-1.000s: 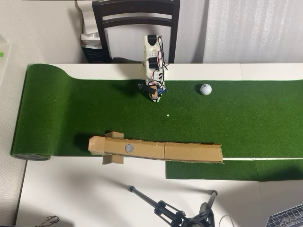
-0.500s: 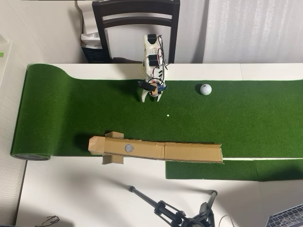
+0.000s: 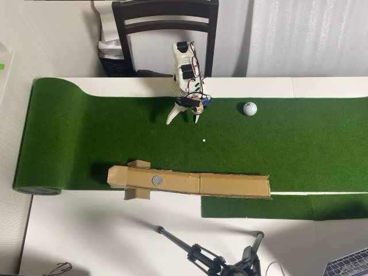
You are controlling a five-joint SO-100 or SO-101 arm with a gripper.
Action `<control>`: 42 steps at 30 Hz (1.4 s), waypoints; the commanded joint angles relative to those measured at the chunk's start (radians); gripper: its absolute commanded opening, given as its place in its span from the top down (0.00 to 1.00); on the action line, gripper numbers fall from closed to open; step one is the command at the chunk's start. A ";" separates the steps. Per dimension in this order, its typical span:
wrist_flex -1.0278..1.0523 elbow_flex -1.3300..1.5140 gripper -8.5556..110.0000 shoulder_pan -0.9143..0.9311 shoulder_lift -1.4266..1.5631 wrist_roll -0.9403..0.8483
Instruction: Pick up the golf ball and place it on the gray mark at the back.
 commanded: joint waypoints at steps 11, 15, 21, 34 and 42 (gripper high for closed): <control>-0.017 -0.092 0.43 -0.291 0.089 0.422; -0.015 -0.115 0.43 -0.359 0.089 0.472; -0.032 -0.213 0.43 -0.328 0.089 0.460; -0.008 -0.489 0.43 -0.305 -0.290 0.417; -0.006 -0.718 0.43 -0.440 -0.727 0.325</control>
